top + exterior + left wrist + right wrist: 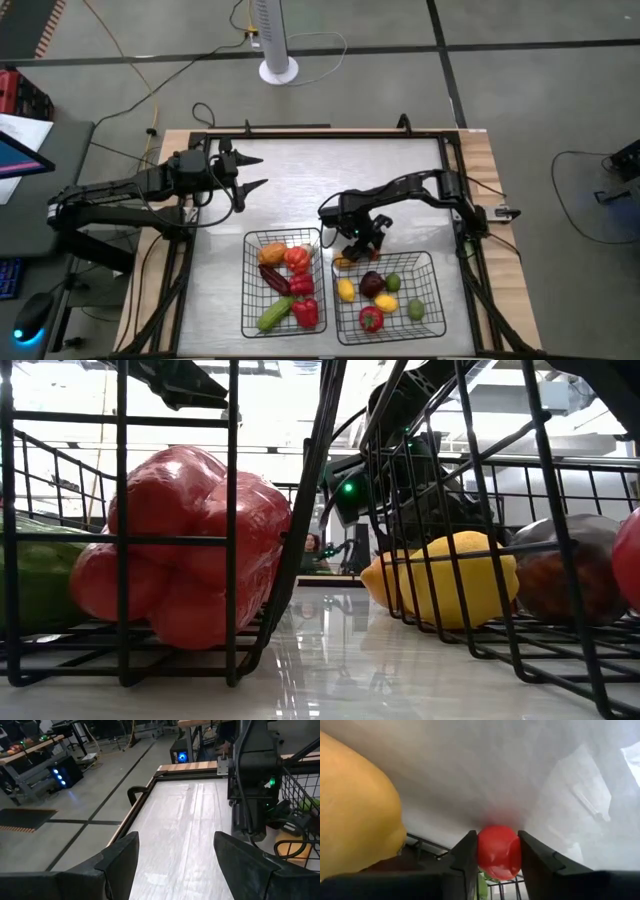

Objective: Sort produce into baskets
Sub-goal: Put the orange tomato into the right black wire basket

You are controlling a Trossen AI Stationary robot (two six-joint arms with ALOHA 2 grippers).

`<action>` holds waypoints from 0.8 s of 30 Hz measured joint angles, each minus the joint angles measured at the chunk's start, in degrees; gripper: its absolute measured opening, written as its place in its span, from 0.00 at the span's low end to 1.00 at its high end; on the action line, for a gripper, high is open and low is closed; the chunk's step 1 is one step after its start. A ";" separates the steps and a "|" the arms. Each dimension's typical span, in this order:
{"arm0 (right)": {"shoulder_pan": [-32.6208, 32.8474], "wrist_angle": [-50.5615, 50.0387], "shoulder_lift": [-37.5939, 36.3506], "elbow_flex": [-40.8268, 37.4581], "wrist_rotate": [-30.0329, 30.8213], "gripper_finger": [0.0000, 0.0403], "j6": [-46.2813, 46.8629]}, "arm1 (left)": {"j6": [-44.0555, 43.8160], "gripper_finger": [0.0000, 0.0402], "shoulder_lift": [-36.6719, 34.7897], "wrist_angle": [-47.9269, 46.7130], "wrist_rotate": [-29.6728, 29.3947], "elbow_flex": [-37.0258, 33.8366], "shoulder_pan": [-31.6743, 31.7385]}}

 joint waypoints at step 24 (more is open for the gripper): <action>-9.11 -18.41 -5.78 19.23 0.65 0.39 -3.41 | 0.61 0.61 -1.48 -1.47 -0.84 -0.02 0.01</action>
